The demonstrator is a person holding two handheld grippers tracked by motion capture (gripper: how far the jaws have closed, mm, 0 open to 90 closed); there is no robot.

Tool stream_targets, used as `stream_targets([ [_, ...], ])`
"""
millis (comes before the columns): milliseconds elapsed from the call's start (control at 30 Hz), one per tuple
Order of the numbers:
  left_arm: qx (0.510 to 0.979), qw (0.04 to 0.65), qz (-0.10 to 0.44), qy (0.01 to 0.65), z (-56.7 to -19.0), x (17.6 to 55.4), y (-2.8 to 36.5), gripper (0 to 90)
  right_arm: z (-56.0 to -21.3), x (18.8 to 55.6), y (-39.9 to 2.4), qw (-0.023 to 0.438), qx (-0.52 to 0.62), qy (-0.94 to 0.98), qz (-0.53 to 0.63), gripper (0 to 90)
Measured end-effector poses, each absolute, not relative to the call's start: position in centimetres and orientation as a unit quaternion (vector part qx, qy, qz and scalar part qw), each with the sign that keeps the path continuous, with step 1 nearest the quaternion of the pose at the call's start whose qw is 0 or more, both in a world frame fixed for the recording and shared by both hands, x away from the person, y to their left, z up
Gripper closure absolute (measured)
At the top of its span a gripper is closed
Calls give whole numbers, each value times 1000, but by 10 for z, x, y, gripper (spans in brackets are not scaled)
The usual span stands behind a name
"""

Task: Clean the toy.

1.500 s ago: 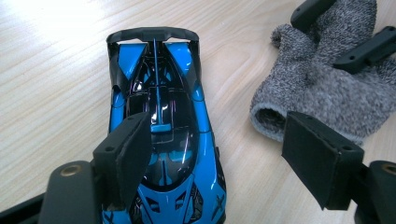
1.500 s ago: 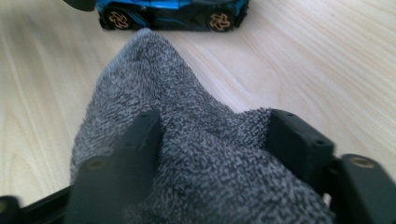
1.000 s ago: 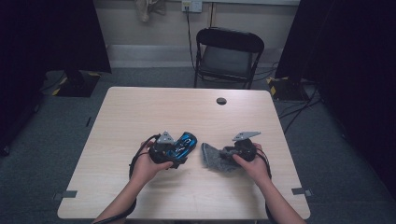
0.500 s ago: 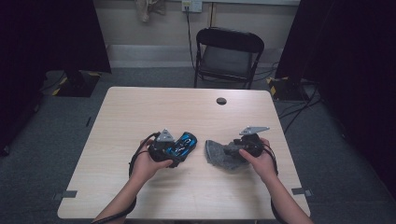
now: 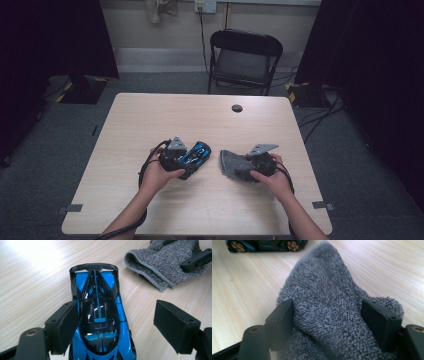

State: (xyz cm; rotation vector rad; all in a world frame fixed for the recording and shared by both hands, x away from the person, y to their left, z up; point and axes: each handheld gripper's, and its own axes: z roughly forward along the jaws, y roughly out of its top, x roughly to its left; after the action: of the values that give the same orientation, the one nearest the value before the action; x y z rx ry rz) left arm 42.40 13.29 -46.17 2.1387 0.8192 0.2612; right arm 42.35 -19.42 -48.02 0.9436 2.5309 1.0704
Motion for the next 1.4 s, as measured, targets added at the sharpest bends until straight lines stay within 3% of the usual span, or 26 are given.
stream_targets([
  [300, 849, 405, 98, 325, -468, 425, 131, 203, -484, 431, -194, 137, 360, 853, 354, 494],
  [433, 849, 404, 100, 325, -469, 428, 132, 203, -484, 438, -195, 140, 398, 832, 360, 527],
  [533, 848, 403, 104, 328, -469, 430, 132, 197, -485, 447, -196, 132, 422, 816, 372, 483],
  [700, 851, 393, 123, 326, -469, 434, 131, 171, -476, 448, -198, 129, 406, 814, 394, 297],
  [867, 854, 381, 125, 333, -477, 442, 124, 159, -467, 447, -205, 130, 368, 829, 401, 222],
  [1400, 862, 357, 128, 337, -497, 458, 110, 152, -488, 449, -205, 131, 325, 858, 376, 229],
])
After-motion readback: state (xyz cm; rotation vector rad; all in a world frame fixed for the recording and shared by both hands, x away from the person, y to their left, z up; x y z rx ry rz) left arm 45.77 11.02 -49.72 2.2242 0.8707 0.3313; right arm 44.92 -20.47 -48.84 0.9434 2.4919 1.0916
